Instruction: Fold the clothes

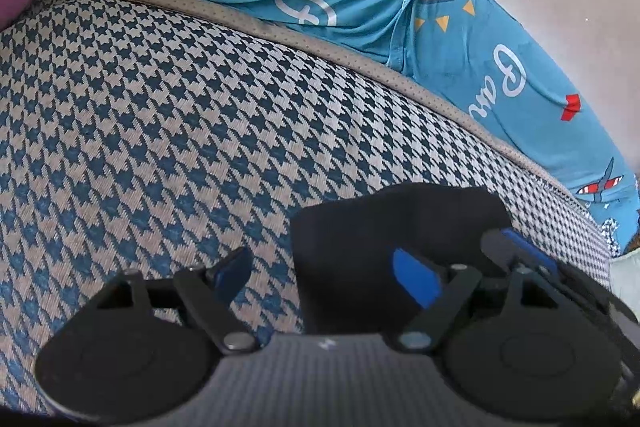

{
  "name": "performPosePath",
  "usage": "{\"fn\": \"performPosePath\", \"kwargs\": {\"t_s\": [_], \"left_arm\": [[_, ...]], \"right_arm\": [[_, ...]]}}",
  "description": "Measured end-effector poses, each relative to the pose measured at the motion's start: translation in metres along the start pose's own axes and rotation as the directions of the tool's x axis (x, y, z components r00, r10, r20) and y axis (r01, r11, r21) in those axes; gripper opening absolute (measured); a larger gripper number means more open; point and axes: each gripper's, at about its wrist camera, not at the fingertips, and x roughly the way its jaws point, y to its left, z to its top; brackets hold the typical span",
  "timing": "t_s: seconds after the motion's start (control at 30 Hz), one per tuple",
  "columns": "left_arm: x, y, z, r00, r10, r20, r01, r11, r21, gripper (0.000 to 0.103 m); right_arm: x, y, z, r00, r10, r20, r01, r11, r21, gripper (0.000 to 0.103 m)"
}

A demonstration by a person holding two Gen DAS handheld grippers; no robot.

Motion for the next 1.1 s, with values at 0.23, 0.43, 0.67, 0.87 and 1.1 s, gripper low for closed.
{"fn": "performPosePath", "kwargs": {"t_s": [0.23, 0.43, 0.67, 0.87, 1.1], "left_arm": [[0.006, -0.002, 0.001, 1.000, 0.005, -0.018, -0.005, 1.000, 0.000, 0.085], [0.014, 0.000, 0.001, 0.998, -0.025, -0.052, 0.023, 0.999, -0.029, 0.088], [0.017, 0.001, 0.000, 0.996, -0.054, -0.064, 0.052, 0.998, -0.039, 0.090], [0.016, 0.005, 0.000, 0.996, -0.061, -0.061, 0.058, 0.997, -0.051, 0.091], [0.020, 0.001, -0.002, 0.995, -0.073, -0.068, 0.070, 0.996, -0.049, 0.092]], "right_arm": [[0.031, -0.015, -0.003, 0.998, -0.020, -0.066, 0.021, 1.000, 0.013, 0.025], [0.043, -0.022, -0.008, 0.995, -0.015, -0.095, 0.018, 0.999, 0.036, 0.024], [0.023, -0.021, 0.004, 0.997, 0.008, -0.073, -0.007, 1.000, 0.021, 0.030], [-0.009, -0.036, 0.018, 1.000, 0.017, -0.013, -0.016, 0.999, 0.029, 0.055], [0.000, -0.052, 0.008, 0.997, 0.026, -0.074, -0.020, 0.997, 0.078, 0.056]]}}
